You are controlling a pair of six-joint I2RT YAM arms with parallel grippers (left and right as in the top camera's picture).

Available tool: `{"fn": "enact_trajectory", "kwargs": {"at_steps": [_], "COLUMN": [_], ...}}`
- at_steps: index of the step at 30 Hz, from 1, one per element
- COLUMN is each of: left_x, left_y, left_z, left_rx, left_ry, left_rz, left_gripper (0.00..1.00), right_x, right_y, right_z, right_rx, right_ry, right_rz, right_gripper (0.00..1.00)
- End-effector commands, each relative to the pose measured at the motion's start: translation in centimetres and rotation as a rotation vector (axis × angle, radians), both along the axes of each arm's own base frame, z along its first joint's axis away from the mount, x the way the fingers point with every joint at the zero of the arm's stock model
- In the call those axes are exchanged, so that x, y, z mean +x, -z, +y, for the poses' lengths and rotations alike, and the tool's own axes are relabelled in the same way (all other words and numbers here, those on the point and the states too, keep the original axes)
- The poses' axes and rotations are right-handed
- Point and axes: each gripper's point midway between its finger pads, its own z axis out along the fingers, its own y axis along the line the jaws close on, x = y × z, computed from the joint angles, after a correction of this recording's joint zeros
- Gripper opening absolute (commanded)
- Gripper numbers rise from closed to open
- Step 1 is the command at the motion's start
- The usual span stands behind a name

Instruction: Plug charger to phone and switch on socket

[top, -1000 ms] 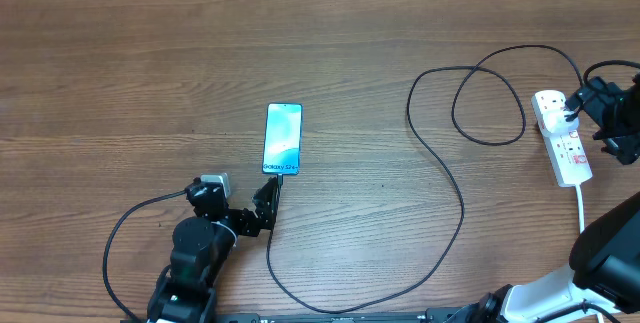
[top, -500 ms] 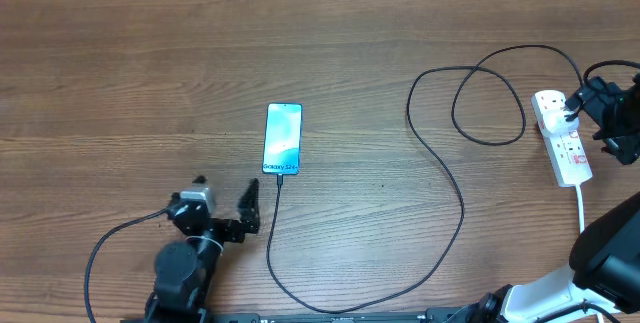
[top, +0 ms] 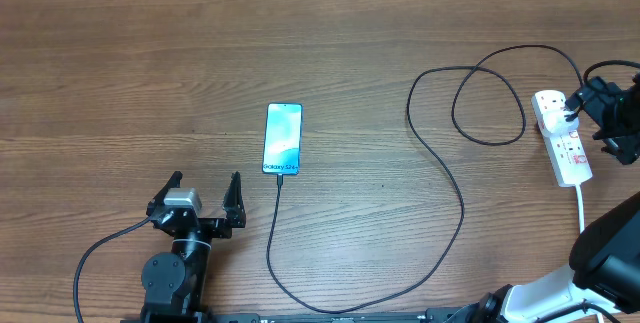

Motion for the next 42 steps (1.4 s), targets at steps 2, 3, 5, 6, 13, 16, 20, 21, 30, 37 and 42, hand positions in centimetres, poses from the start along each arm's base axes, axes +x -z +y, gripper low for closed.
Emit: {"fn": "enact_trajectory", "kwargs": {"at_steps": [2, 3, 5, 6, 13, 16, 20, 21, 30, 37, 42], "left_x": [0.0, 0.0, 0.0, 0.0, 0.0, 0.0, 0.0, 0.0, 0.0, 0.0, 0.0], "left_y": [-0.1, -0.1, -0.1, -0.1, -0.1, -0.1, -0.1, -0.1, -0.1, -0.1, -0.1], "left_z": [0.2, 0.2, 0.2, 0.2, 0.2, 0.2, 0.2, 0.2, 0.2, 0.2, 0.2], "left_rx": [0.021, 0.021, 0.021, 0.021, 0.021, 0.021, 0.021, 0.021, 0.021, 0.021, 0.021], "left_ry": [-0.009, -0.009, -0.009, -0.010, -0.009, -0.009, -0.009, -0.009, -0.009, -0.009, -0.009], "left_rz": [-0.011, -0.011, -0.011, -0.011, -0.011, -0.010, -0.011, -0.010, -0.010, -0.011, -0.010], "left_gripper": [1.00, 1.00, 1.00, 1.00, 1.00, 0.99, 1.00, 1.00, 1.00, 1.00, 1.00], "right_x": [0.0, 0.0, 0.0, 0.0, 0.0, 0.0, 0.1, 0.1, 0.9, 1.2, 1.8], "right_y": [-0.2, -0.2, -0.2, -0.2, -0.2, -0.2, -0.1, -0.1, -6.5, -12.4, -12.8], "right_z": [-0.2, -0.2, -0.2, -0.2, -0.2, -0.2, -0.2, -0.2, 3.5, 9.9, 13.4], "right_rx": [-0.006, -0.006, -0.006, -0.006, -0.006, -0.006, -0.004, -0.004, -0.091, -0.148, -0.137], "right_ry": [0.000, 0.000, 0.000, 0.000, 0.000, 0.000, -0.001, -0.001, -0.095, -0.256, -0.355], "right_rz": [-0.006, -0.006, -0.006, -0.006, -0.006, -0.006, -0.004, -0.004, -0.158, -0.319, -0.339], "right_gripper": [1.00, 1.00, 1.00, 1.00, 1.00, 1.00, 1.00, 1.00, 1.00, 1.00, 1.00]}}
